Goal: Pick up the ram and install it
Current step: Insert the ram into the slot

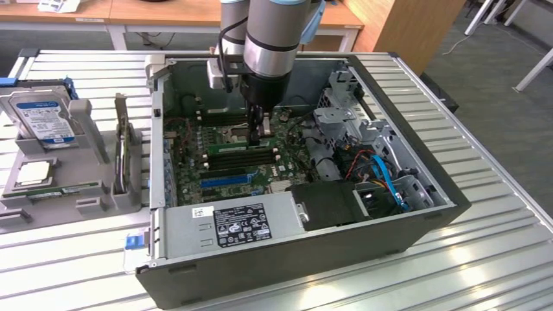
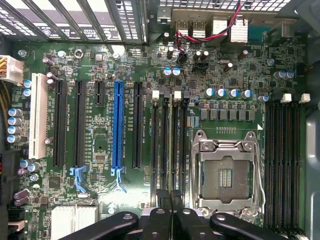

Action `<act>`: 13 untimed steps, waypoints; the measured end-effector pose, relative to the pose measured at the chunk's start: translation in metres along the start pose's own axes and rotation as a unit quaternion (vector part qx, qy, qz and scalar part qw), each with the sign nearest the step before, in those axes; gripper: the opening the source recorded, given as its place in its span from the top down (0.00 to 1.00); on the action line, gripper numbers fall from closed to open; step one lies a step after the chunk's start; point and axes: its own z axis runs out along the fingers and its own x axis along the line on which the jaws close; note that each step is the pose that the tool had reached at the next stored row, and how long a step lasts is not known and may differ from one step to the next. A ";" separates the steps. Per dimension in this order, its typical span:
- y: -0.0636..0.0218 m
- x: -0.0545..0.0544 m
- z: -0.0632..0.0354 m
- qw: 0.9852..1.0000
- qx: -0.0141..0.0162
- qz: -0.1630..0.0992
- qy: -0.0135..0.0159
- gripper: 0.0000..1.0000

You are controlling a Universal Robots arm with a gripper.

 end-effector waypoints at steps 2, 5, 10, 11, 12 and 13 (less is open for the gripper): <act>-0.0001 0.000 0.0000 1.000 0.000 0.000 0.000 0.88; -0.0013 0.000 0.0000 1.000 0.000 0.000 0.000 0.88; -0.0017 0.000 0.0000 1.000 0.000 0.000 0.000 0.88; -0.0018 0.000 0.0000 1.000 0.000 0.000 0.000 0.88; -0.0018 0.001 0.0000 1.000 0.000 0.000 0.000 0.88; -0.0018 0.001 -0.0001 1.000 0.000 0.000 0.000 0.88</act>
